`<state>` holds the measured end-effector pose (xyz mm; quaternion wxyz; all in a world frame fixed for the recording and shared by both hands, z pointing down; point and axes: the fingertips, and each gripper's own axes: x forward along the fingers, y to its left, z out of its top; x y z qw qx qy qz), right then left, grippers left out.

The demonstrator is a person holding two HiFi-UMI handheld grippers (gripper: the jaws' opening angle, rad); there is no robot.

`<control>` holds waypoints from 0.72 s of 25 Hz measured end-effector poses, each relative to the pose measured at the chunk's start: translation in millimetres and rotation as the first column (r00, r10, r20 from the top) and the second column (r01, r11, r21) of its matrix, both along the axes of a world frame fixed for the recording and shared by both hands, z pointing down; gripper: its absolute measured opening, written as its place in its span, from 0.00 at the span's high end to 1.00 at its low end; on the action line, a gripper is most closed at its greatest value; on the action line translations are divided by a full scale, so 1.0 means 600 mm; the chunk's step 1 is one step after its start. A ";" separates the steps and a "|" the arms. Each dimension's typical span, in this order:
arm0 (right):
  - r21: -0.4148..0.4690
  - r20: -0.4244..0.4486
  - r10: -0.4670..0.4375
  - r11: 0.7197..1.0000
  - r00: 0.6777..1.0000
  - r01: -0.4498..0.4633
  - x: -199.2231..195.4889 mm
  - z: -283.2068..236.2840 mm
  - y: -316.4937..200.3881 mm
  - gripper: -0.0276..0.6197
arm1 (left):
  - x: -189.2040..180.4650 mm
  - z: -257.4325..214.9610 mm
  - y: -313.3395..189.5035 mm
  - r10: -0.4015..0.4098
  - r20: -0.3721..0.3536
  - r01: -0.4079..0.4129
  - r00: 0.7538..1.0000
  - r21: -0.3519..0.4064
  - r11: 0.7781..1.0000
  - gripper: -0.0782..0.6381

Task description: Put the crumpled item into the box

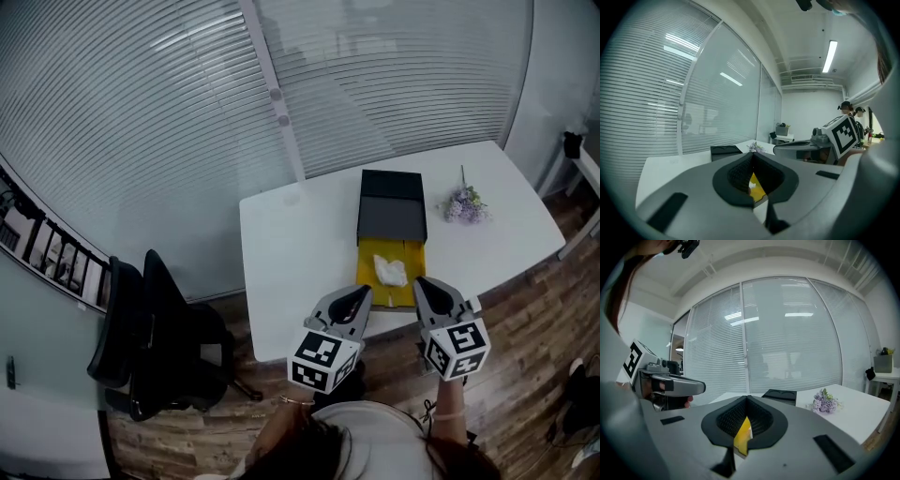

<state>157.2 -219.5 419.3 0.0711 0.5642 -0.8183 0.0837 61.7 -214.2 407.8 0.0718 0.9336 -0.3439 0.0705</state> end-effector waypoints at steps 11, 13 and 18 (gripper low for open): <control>0.020 0.007 -0.011 1.000 1.000 0.011 -0.010 -0.012 0.049 0.91 | -0.007 -0.006 0.051 -0.010 -0.016 0.010 1.000 0.007 1.000 0.87; 0.018 0.007 -0.015 1.000 1.000 0.015 -0.011 -0.011 0.057 0.92 | -0.007 -0.005 0.058 -0.010 -0.016 0.010 1.000 0.009 1.000 0.87; 0.040 0.011 -0.007 0.999 1.000 0.006 -0.009 -0.019 0.074 0.92 | -0.010 -0.007 0.074 -0.014 -0.018 0.014 1.000 0.010 1.000 0.87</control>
